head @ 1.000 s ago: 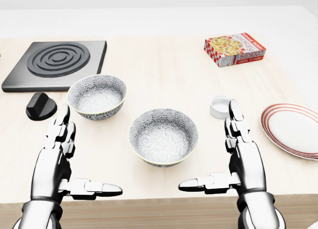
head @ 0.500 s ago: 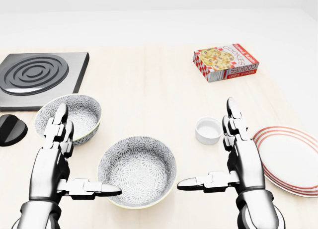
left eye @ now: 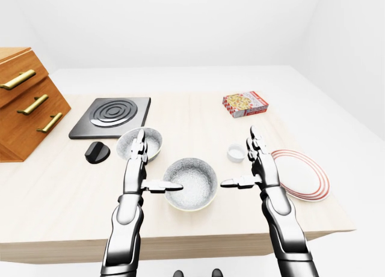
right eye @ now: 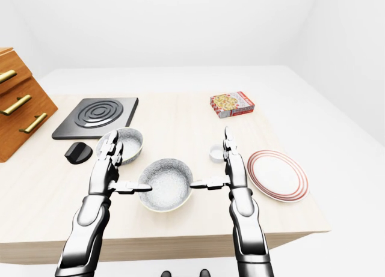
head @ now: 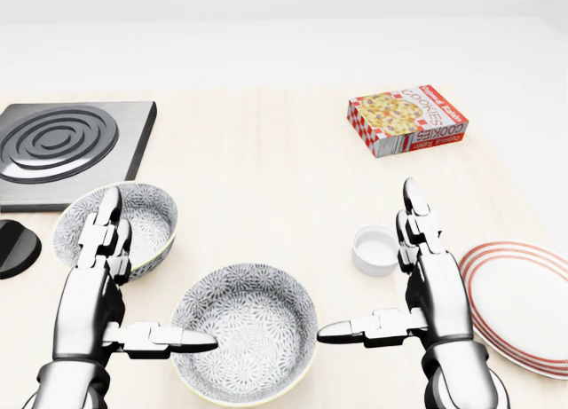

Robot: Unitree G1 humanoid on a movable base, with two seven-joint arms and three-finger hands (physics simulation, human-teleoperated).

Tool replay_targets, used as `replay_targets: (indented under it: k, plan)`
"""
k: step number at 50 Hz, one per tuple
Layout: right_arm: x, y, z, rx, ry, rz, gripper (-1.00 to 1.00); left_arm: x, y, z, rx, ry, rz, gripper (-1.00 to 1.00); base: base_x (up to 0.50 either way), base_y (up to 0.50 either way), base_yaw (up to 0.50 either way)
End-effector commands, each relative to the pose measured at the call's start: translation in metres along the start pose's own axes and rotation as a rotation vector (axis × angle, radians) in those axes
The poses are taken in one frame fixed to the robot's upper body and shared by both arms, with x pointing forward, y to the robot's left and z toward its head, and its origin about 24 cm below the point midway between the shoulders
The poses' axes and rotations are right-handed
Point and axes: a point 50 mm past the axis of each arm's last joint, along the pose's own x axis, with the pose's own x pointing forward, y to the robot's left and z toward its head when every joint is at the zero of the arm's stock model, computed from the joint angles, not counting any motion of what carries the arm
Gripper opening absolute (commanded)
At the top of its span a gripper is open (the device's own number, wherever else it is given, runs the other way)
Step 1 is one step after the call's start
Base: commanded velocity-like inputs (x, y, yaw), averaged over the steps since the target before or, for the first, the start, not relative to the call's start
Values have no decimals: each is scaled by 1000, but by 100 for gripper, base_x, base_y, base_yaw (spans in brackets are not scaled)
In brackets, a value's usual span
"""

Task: Pick the akita bowl from table center and place it on the plate.

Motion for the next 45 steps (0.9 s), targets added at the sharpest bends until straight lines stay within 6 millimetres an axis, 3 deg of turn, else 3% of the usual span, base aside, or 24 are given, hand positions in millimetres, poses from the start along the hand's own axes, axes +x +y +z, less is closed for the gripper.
replay_targets:
  k: [1,9,18,27,33,36,45]
  plan:
    - [-1,0,-3,1,13,-2,100,-1,0,-2,-1,8,0,100,0,0,0]
    - [-1,0,-3,0,14,-2,100,5,8,-1,99,7,31,100,0,0,0]
    - [1,2,-6,-4,25,2,100,30,36,7,501,-47,116,100,0,0,0]
    - [0,3,-8,-6,32,11,100,44,55,11,593,-32,152,100,0,0,0]
    - [0,4,-10,-10,35,17,100,54,61,-9,725,14,132,100,0,0,0]
    - [1,4,-11,-11,38,17,100,59,61,-19,707,51,111,100,0,0,0]
    - [1,3,-10,-15,39,15,100,78,64,-31,926,108,112,100,0,0,0]
